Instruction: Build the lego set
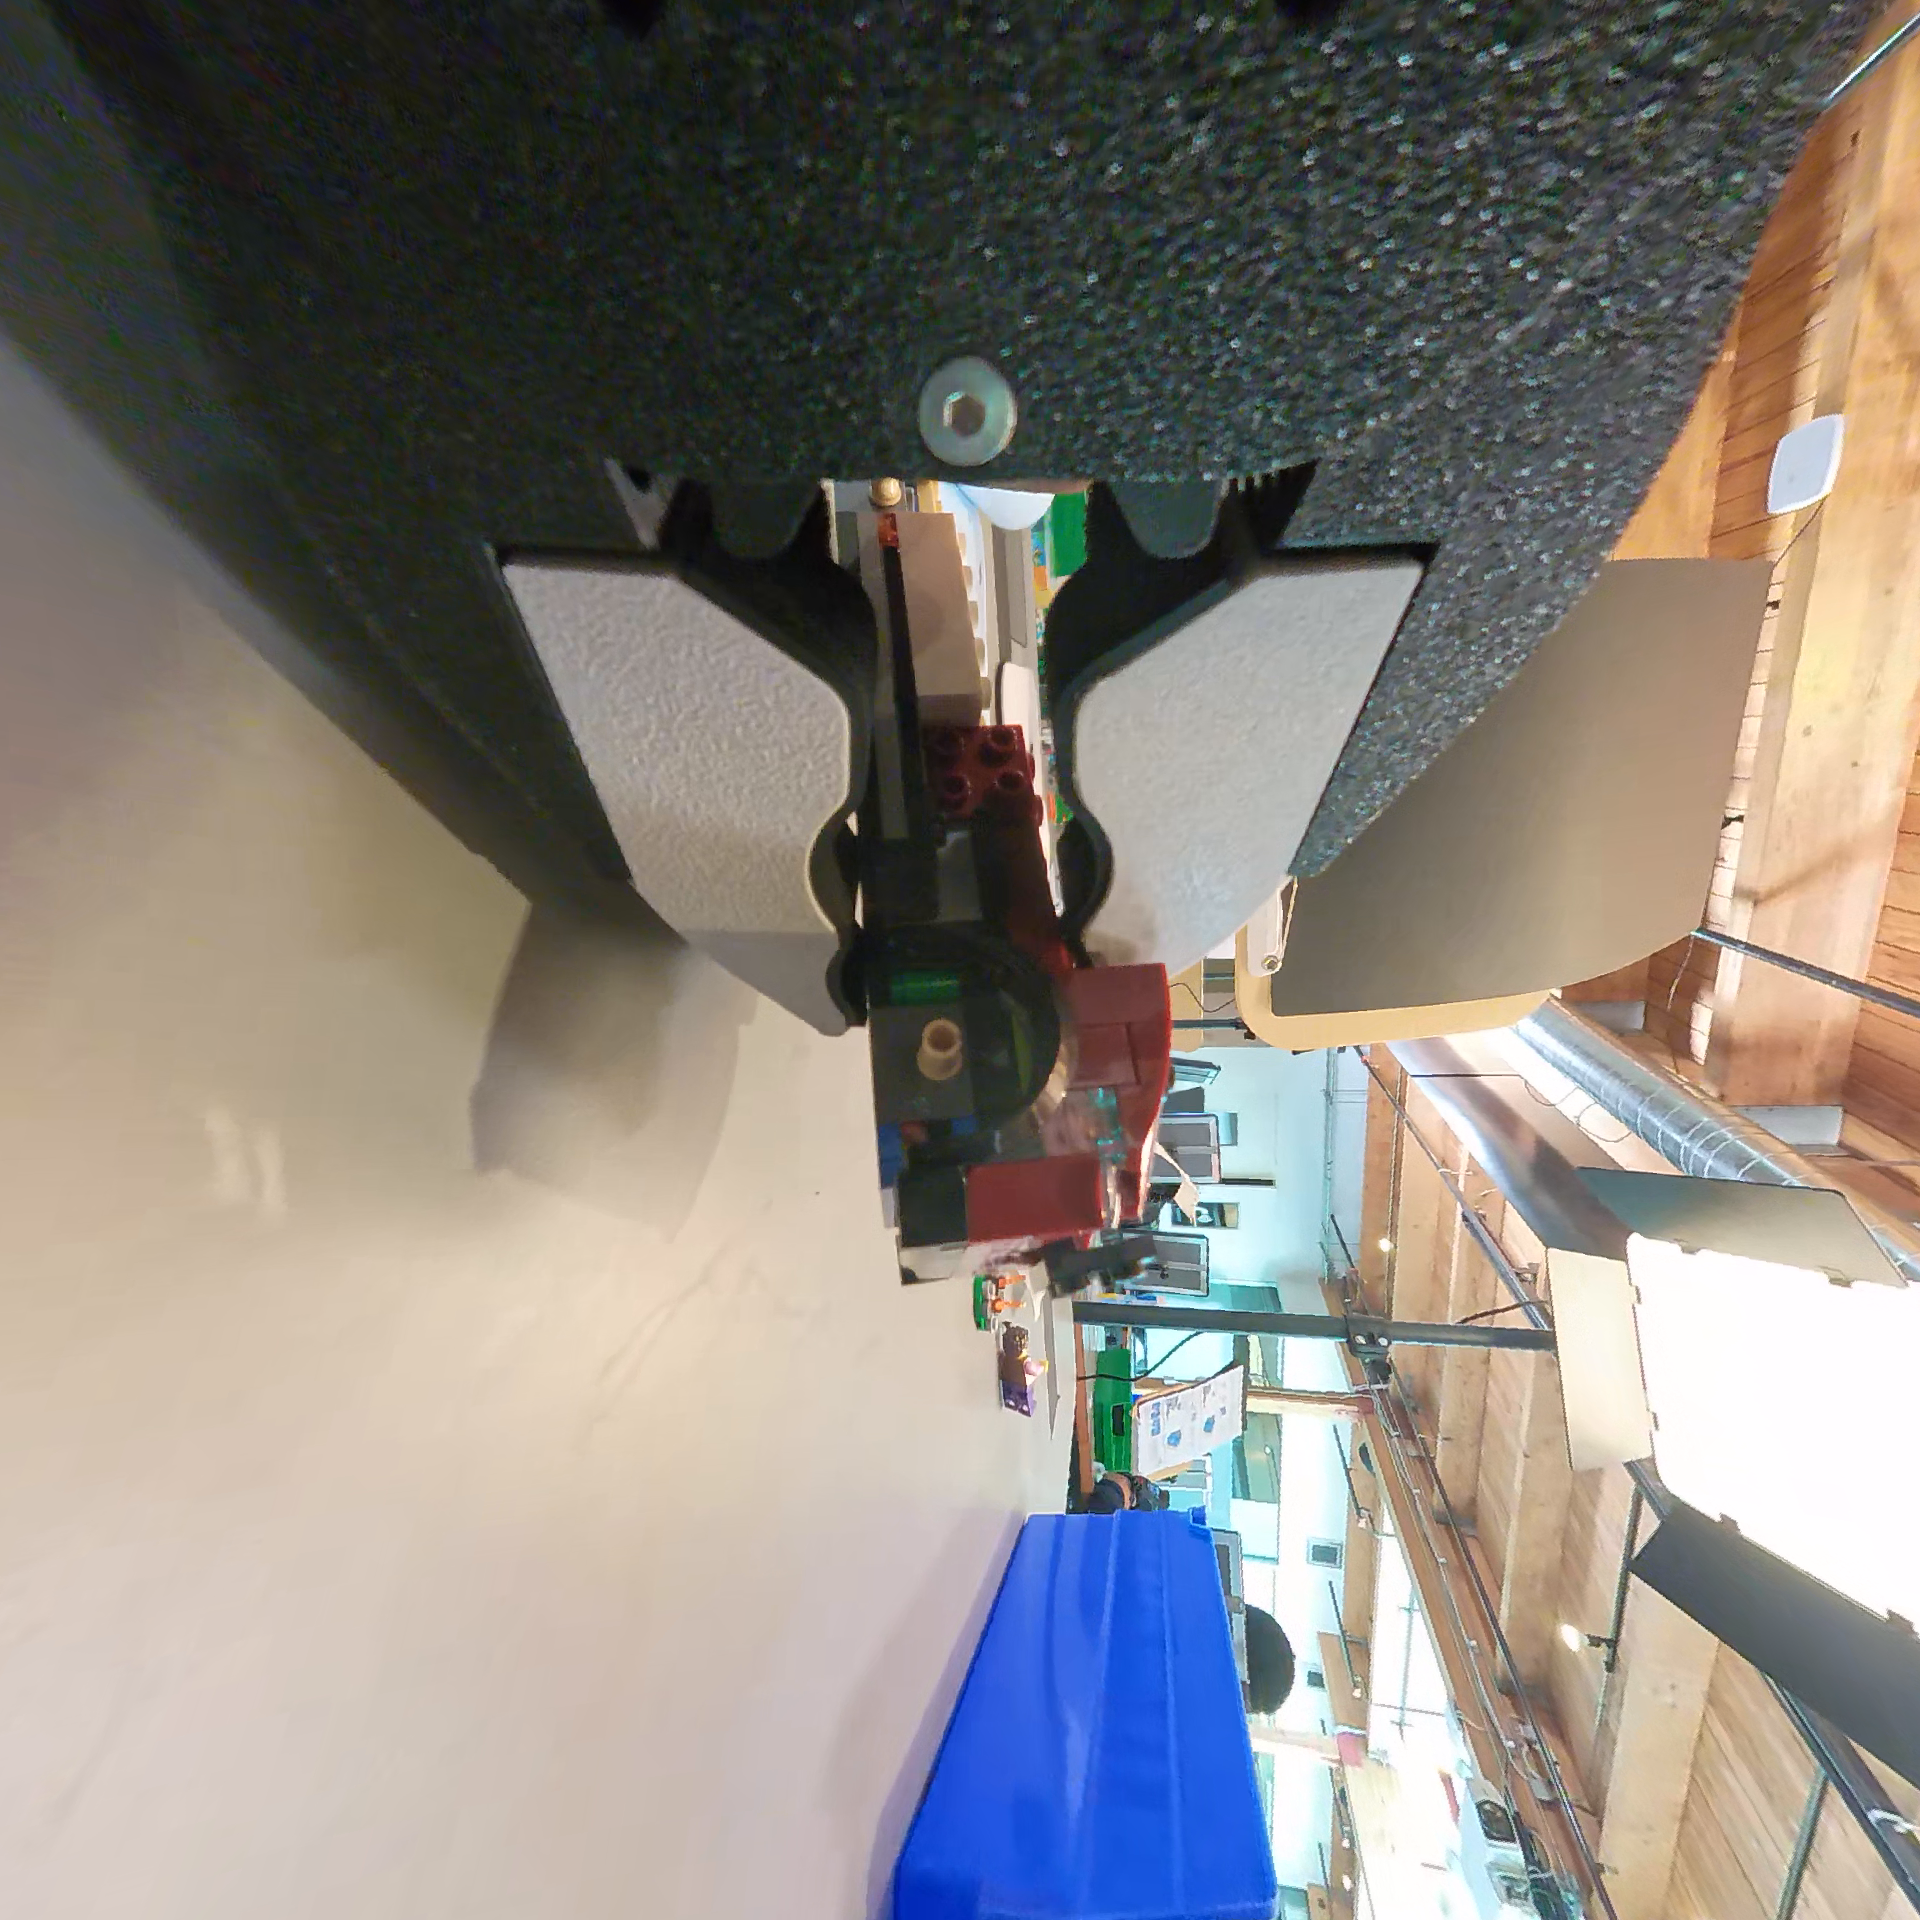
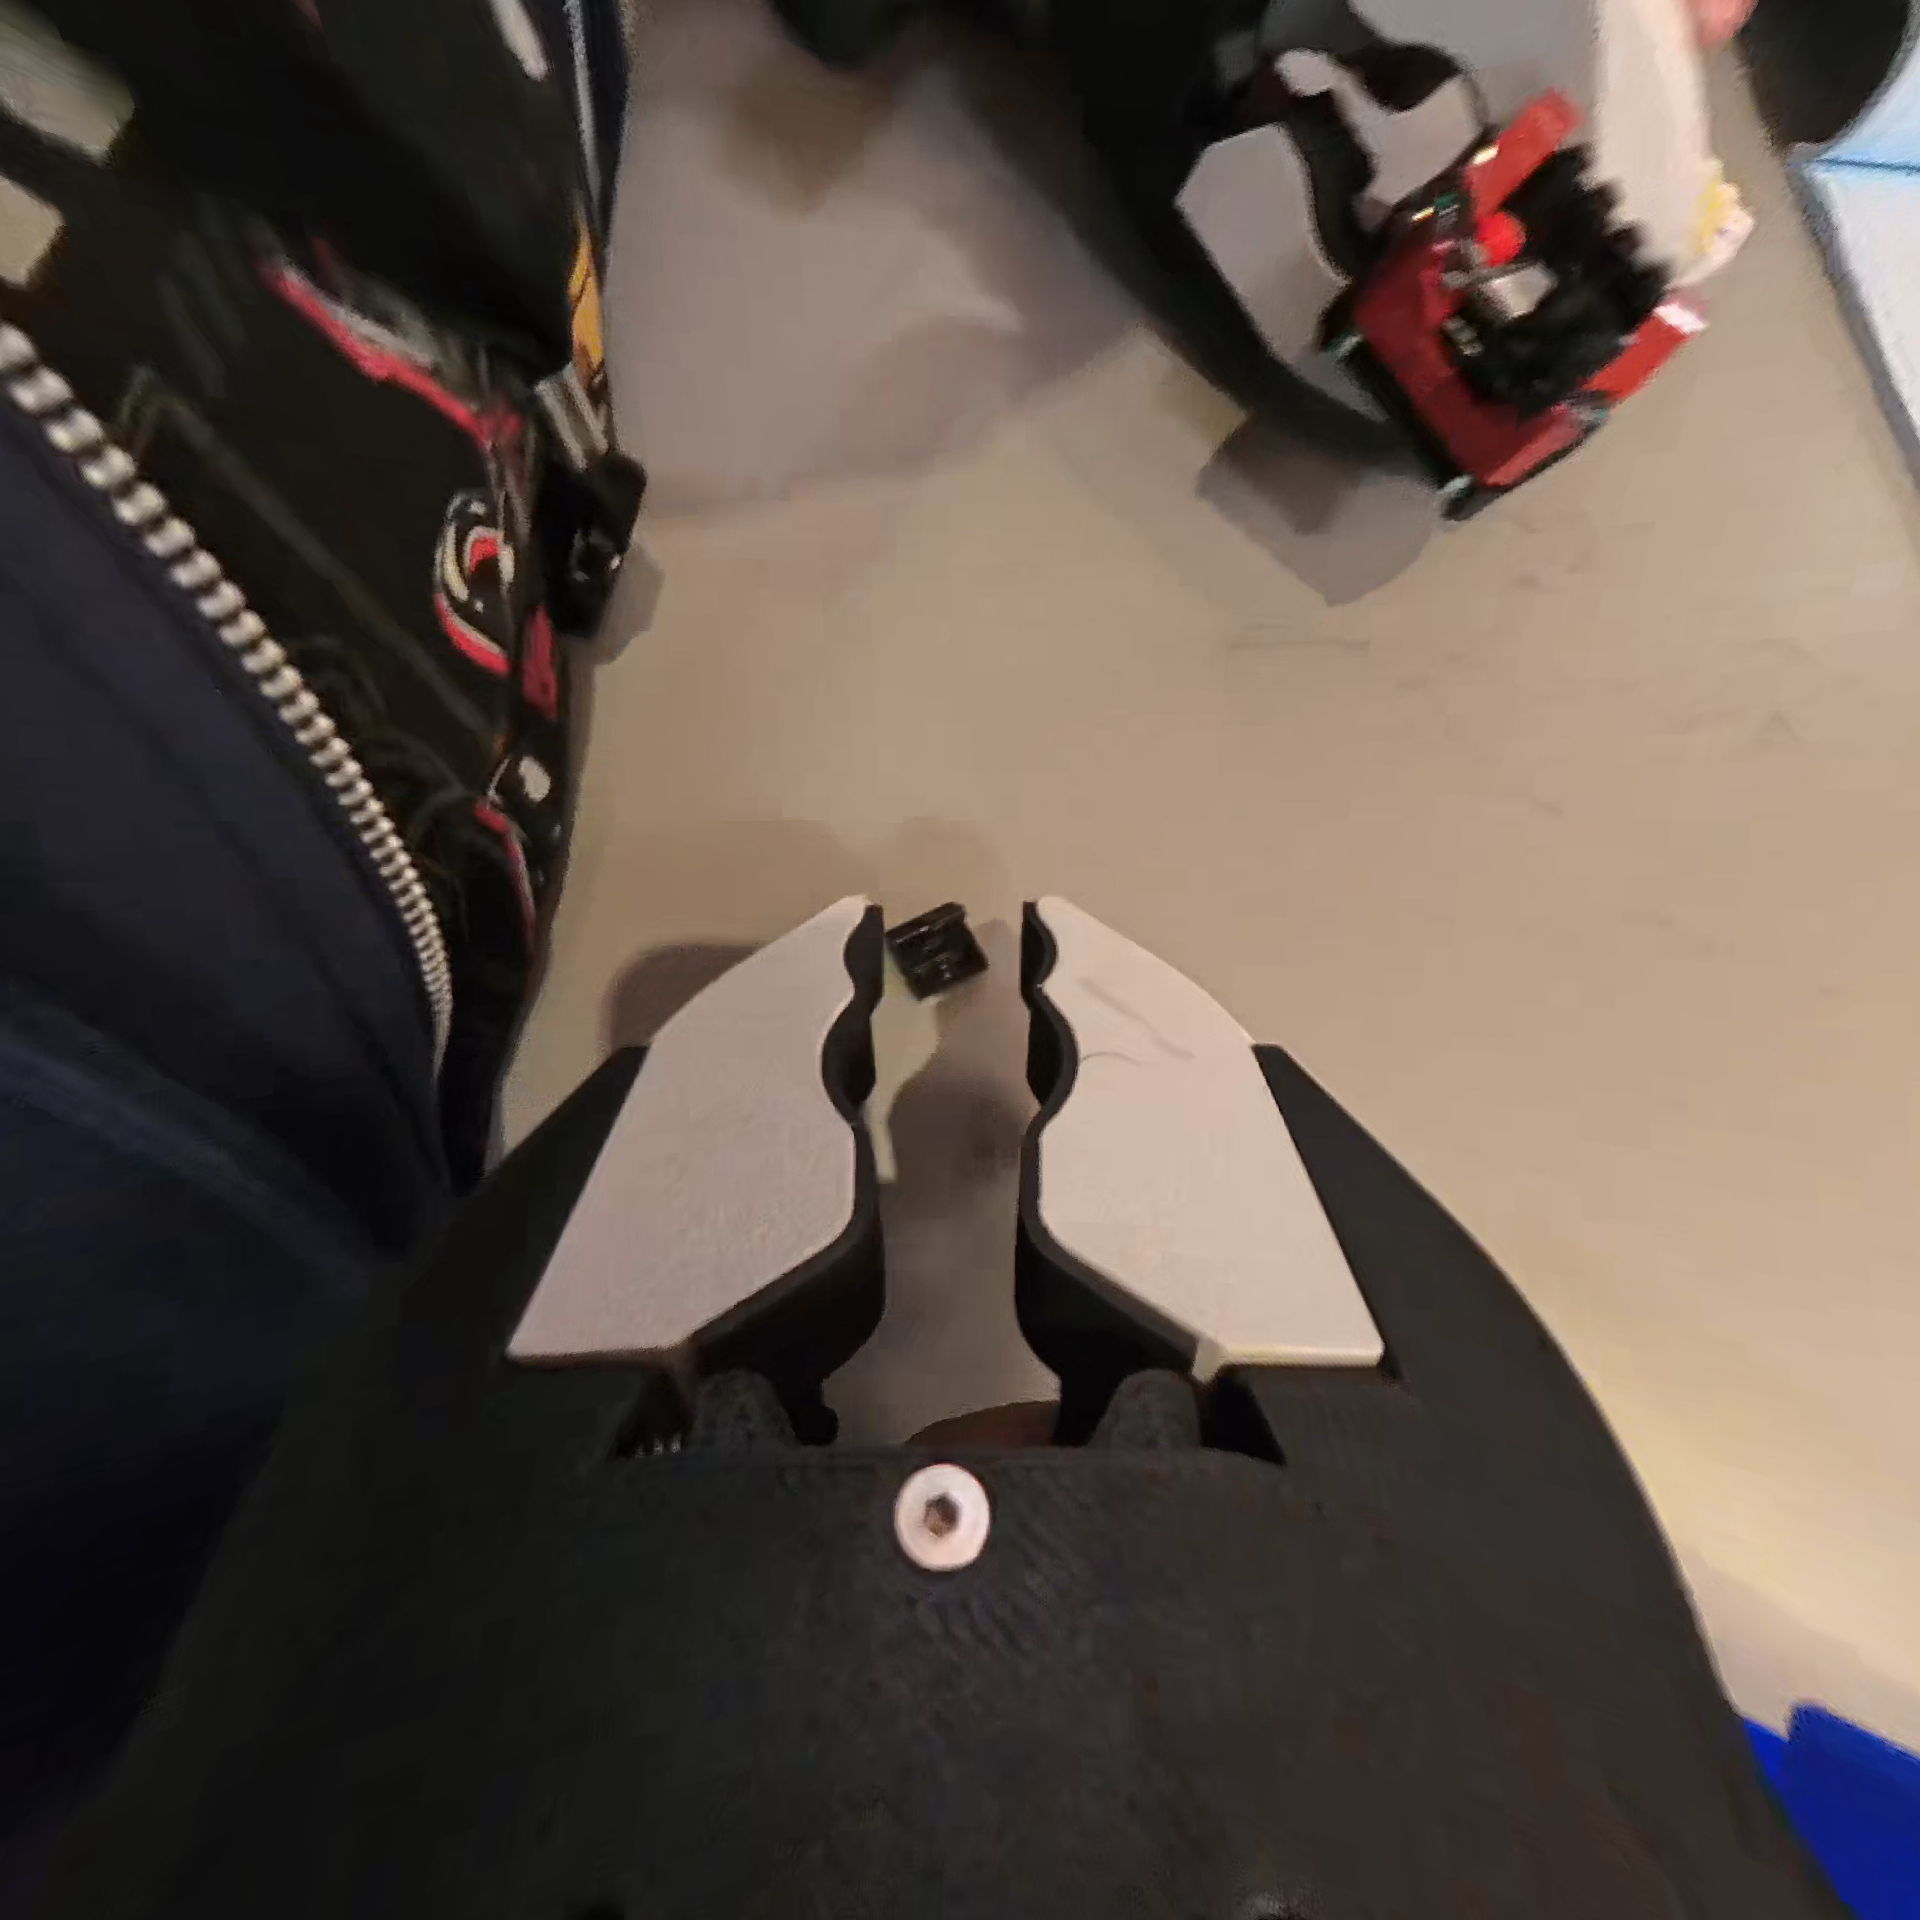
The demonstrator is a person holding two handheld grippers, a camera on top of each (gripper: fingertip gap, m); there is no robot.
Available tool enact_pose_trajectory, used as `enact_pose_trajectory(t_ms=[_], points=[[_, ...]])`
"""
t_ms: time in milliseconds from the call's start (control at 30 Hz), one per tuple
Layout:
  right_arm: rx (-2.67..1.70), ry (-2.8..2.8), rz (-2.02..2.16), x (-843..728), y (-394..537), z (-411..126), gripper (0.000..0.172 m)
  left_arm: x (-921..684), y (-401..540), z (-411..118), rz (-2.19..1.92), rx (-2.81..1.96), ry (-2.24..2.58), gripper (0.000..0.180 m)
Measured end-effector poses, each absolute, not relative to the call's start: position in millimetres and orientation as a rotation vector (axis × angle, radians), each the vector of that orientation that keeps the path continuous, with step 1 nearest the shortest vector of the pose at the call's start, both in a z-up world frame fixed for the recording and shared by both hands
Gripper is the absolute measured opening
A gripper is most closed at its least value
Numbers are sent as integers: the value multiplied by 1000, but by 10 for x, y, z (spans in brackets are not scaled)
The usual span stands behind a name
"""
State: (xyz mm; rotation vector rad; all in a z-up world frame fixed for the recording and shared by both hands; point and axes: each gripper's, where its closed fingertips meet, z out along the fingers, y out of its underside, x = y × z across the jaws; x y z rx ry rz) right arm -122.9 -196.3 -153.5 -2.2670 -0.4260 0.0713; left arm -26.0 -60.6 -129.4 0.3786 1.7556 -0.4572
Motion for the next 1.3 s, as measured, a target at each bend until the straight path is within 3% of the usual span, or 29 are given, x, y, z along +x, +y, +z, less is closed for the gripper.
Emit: enact_pose_trajectory(t_ms=[33,233,433,667,767,1300], points=[[-2271,-454,98,-1254,-1956,-1557,30,-261,-605,-1297,-455,378,1755,35],[-2298,-624,133,-1271,-1936,-1680,34,-288,-659,-1325,-439,400,1751,35],[-2270,-643,62,-1235,-1861,-1669,15,-332,-746,-1388,-428,436,1750,35],[-1828,-370,-251,-1002,-1757,-795,14,-396,-830,-1377,-461,461,1744,35],[-1867,-283,-270,-935,-1863,-880,28,-429,-861,-1384,-475,473,1747,35],[-2107,-152,-298,-823,-1874,-1354,27,-464,-767,-1381,-459,478,1749,35]])
